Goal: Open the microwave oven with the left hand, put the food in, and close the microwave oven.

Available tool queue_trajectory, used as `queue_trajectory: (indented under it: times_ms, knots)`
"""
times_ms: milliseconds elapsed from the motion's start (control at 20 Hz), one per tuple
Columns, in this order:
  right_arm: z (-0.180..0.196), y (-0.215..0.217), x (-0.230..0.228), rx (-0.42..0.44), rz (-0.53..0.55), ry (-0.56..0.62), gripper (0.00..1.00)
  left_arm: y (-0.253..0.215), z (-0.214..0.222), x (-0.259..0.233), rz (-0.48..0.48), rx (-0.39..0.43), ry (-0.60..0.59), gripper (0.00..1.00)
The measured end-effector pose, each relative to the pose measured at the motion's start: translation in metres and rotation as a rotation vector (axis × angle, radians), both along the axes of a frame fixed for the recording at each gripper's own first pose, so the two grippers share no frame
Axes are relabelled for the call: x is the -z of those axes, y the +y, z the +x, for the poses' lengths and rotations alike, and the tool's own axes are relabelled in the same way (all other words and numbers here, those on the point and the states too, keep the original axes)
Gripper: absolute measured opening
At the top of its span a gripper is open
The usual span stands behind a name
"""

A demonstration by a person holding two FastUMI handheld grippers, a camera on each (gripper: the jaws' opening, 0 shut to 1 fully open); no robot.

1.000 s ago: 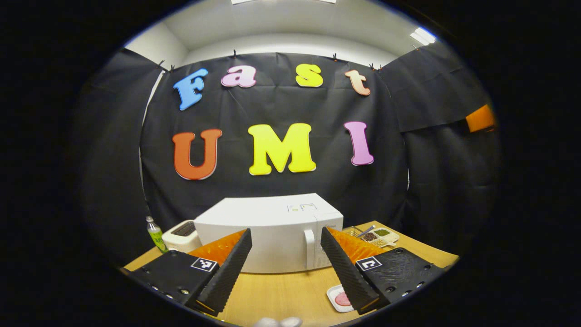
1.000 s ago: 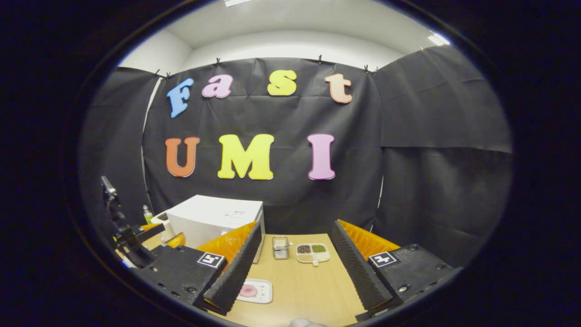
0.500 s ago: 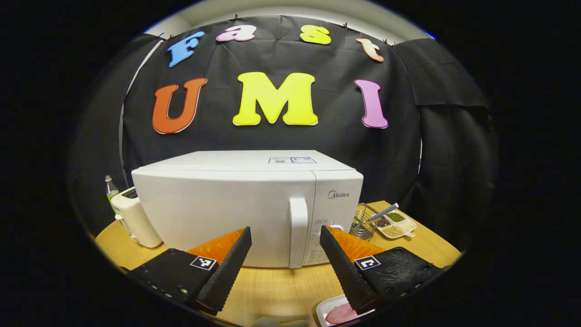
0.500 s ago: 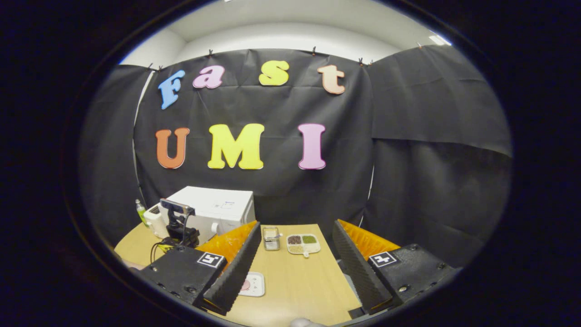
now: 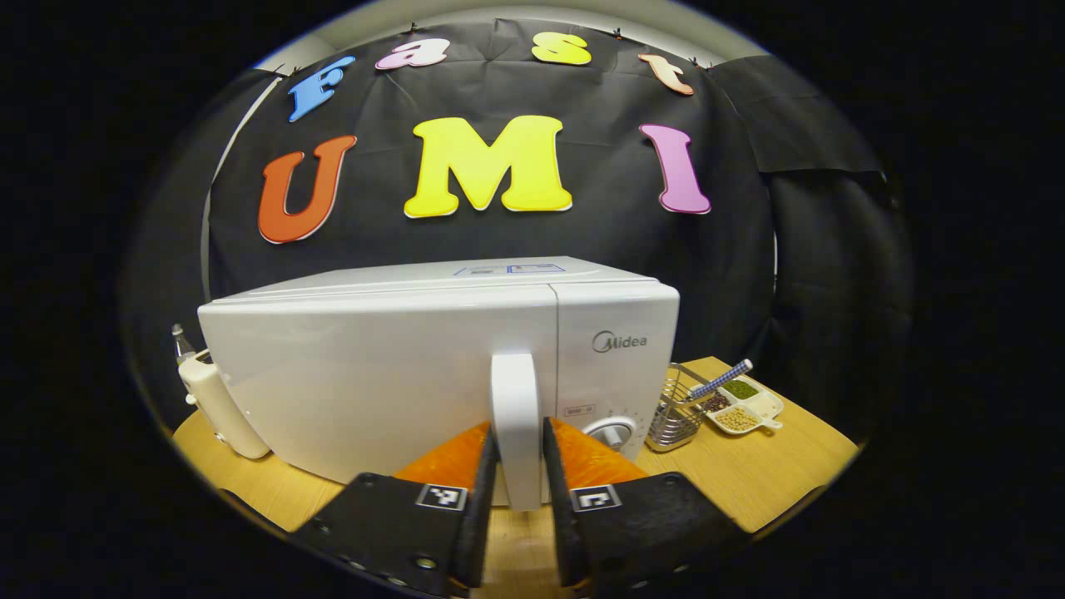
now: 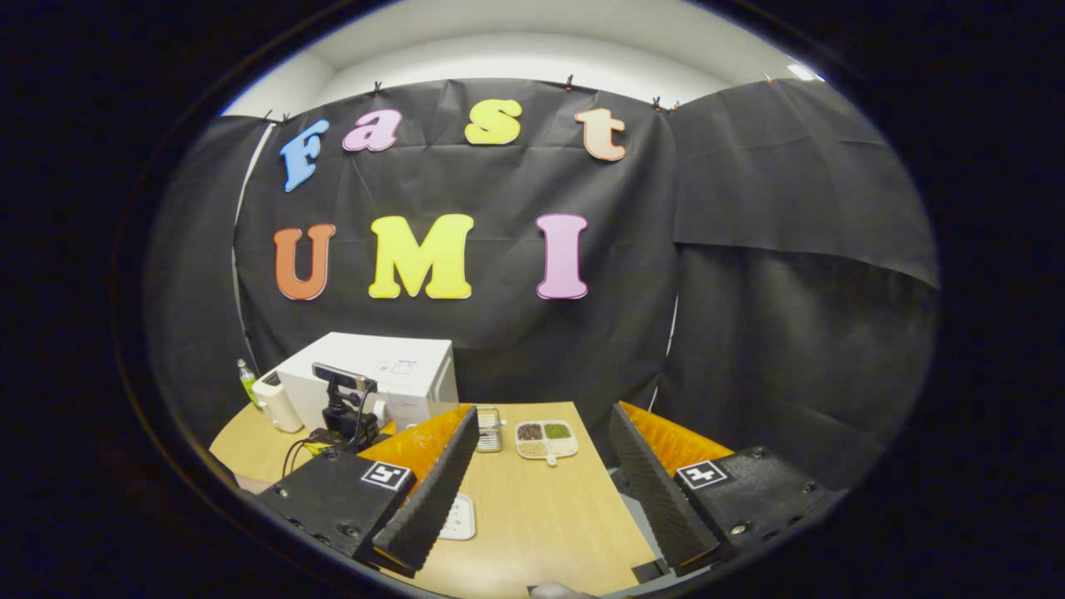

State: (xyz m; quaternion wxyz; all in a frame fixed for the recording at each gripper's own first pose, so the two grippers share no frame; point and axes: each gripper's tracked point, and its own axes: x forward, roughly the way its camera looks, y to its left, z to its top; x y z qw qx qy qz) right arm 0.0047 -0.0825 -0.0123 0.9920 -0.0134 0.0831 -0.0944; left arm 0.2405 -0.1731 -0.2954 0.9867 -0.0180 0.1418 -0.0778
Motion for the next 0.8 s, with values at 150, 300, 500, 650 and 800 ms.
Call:
queue_trajectory:
  times_ms: [150, 300, 500, 650, 800]
  knots:
    - [-0.003, -0.003, 0.000, 0.010, -0.003, 0.001, 1.00, -0.005, 0.004, 0.008, -0.016, 0.016, 0.017, 0.22]
    - [-0.007, 0.001, 0.000, -0.001, -0.004, 0.000, 1.00, -0.006, 0.004, 0.009, -0.044, 0.008, 0.036, 0.12]
    - [-0.016, 0.000, -0.004, 0.009, -0.018, -0.010, 1.00, -0.004, 0.001, 0.010, -0.031, 0.016, 0.056, 0.12]
    - [-0.017, 0.002, -0.003, 0.005, -0.004, -0.009, 1.00, -0.004, -0.001, 0.010, -0.062, 0.034, 0.079, 0.12]
    - [-0.016, 0.009, -0.002, -0.012, 0.001, -0.015, 1.00, 0.001, -0.023, 0.010, -0.027, 0.036, 0.071, 0.12]
